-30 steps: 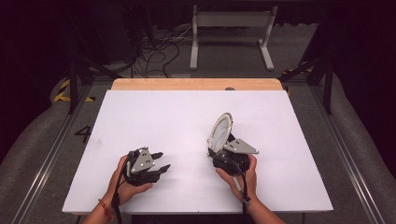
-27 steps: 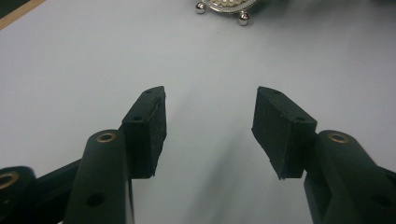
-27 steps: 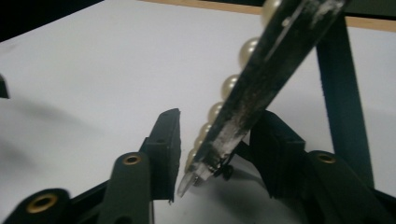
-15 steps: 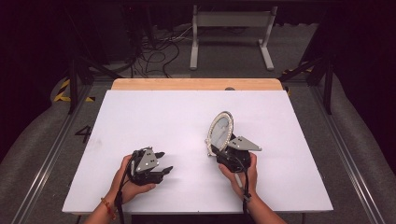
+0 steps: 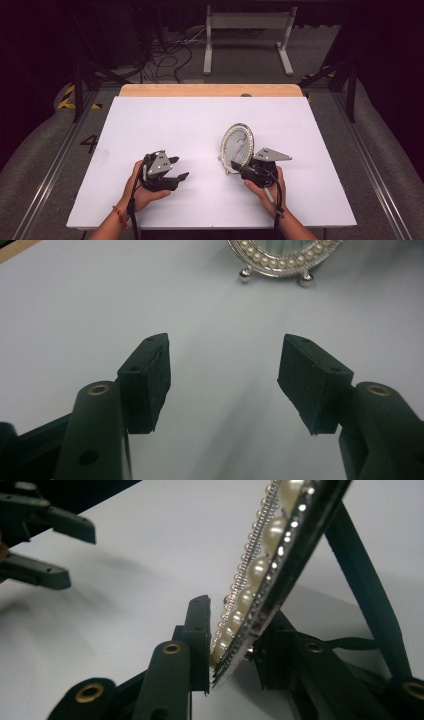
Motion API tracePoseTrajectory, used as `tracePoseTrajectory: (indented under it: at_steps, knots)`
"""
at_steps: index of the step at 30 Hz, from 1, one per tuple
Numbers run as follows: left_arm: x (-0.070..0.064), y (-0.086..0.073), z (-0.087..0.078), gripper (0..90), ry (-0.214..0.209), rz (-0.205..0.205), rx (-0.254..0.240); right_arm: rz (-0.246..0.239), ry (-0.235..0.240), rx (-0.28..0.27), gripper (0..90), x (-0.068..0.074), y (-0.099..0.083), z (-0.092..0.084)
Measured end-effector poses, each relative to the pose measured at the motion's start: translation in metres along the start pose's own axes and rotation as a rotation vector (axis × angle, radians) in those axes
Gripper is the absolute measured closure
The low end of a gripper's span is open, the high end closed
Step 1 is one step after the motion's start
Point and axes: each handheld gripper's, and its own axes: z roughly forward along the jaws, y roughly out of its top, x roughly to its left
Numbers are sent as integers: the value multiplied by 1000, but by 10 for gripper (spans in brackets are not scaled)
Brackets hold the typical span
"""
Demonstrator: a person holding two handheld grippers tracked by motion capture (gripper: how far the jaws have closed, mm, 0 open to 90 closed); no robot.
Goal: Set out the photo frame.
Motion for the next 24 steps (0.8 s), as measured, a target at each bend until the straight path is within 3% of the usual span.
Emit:
tracePoseTrajectory:
  at_steps: [8,10,13,19,24]
  knots:
    - [0,16,18,353,-24,-1,-9,-25,18,16,733,-3,-3,-8]
    - [0,21,24,350,-34,-7,-17,-13,13,-8,655,-3,-2,-9]
    - [0,26,32,350,-48,-12,-21,-28,2,-19,735,-1,1,-9]
    - [3,35,46,365,-69,-27,-38,-20,33,-15,762,-7,2,-9]
    - [5,40,59,361,-90,-40,-49,-18,91,-3,774,-11,5,-7]
